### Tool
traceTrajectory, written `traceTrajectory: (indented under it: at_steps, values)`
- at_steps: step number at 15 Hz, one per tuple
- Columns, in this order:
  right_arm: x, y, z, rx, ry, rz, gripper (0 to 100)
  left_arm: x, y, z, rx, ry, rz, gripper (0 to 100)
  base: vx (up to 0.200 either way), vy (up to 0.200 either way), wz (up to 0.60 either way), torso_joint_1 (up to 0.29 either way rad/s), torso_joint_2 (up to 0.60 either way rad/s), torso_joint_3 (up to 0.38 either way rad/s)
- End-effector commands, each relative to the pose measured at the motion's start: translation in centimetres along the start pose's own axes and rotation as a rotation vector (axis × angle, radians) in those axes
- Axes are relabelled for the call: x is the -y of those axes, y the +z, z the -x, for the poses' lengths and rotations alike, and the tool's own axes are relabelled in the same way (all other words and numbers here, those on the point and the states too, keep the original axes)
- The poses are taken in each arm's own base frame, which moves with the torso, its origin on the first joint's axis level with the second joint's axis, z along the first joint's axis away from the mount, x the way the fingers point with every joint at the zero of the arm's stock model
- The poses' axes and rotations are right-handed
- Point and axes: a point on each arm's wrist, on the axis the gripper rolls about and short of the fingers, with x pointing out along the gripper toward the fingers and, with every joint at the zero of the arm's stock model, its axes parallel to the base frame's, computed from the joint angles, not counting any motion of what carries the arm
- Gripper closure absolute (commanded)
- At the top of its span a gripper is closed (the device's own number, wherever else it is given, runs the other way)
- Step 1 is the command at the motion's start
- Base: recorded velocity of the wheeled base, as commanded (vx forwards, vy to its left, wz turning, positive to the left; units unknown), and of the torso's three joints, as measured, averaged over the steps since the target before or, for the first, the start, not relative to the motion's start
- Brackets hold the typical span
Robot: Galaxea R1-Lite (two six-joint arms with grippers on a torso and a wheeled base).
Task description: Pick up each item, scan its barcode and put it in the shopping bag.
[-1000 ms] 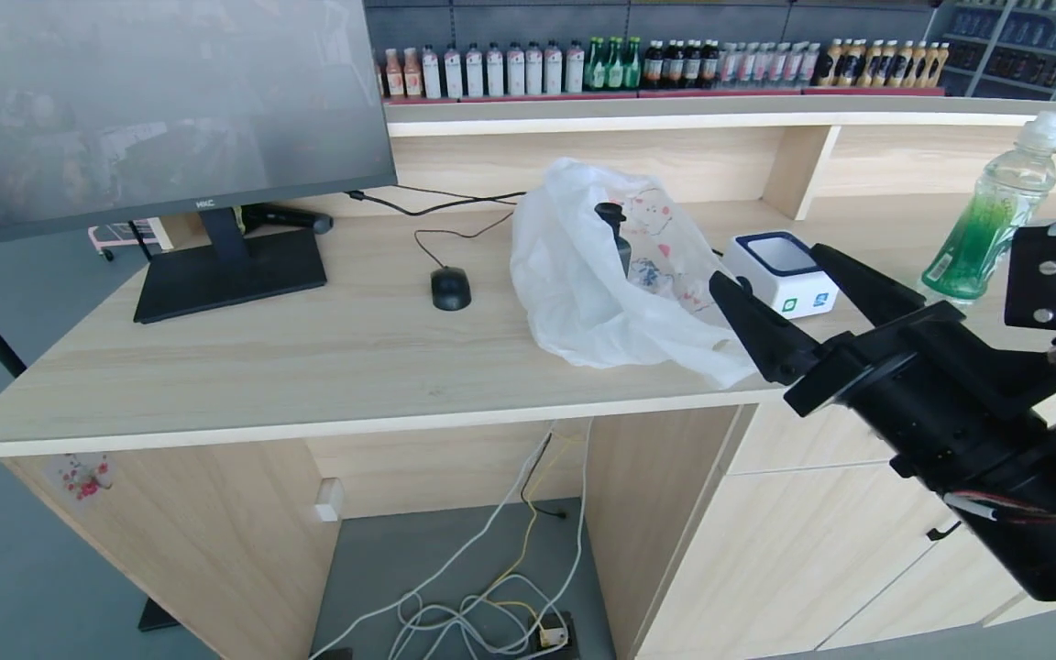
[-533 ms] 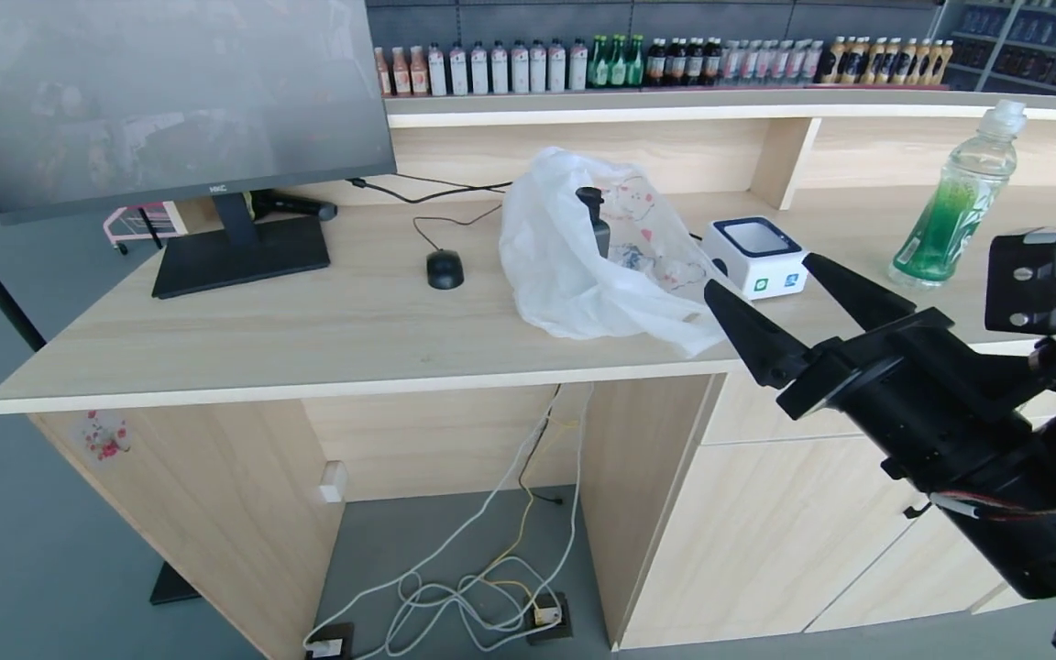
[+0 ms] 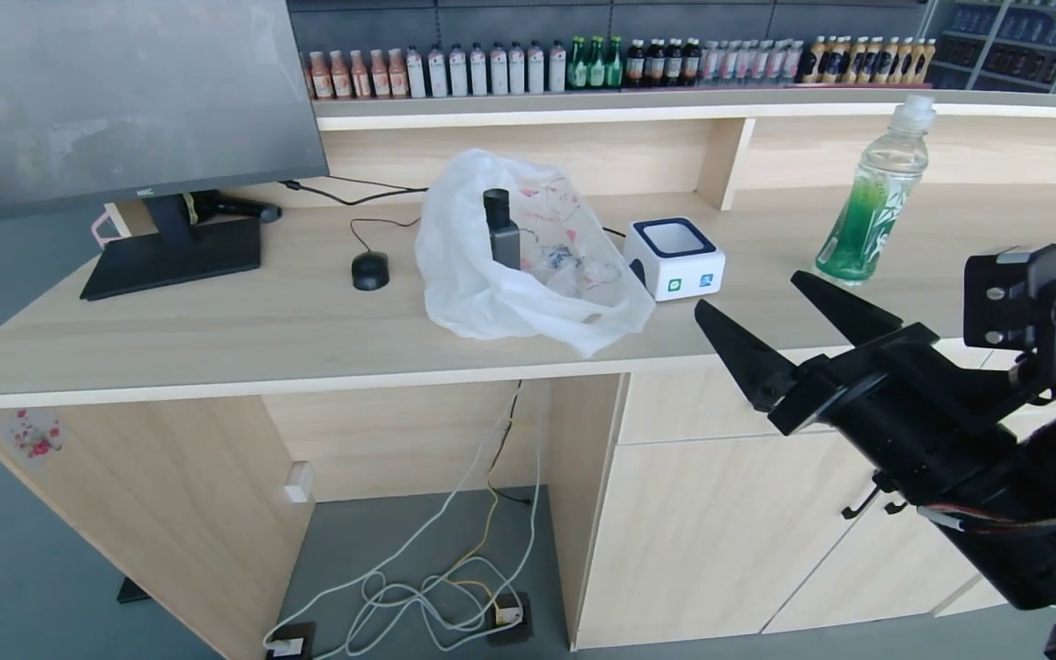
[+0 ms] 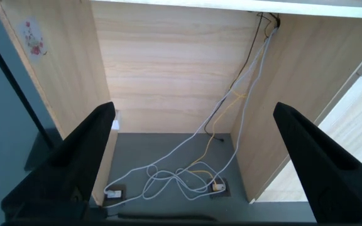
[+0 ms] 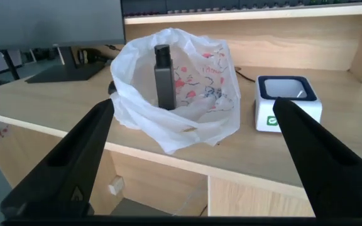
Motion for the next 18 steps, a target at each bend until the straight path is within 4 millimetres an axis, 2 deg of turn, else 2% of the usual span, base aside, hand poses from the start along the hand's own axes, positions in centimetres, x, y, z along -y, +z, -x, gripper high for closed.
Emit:
traceTrajectory:
  at_steps: [1,18]
  values:
    - [0.02,-0.14,-0.04,-0.004,-0.001,0.001,0,0.00,0.00,0.00,0.000,0.001,0.001,0,0.000,-0.200,0.00,0.007,0.00,0.002]
    - [0.11,0.13,0.77,-0.007,0.000,0.003,0,0.00,0.00,0.00,0.000,-0.001,0.004,0,0.000,-0.200,0.00,0.003,0.00,0.003]
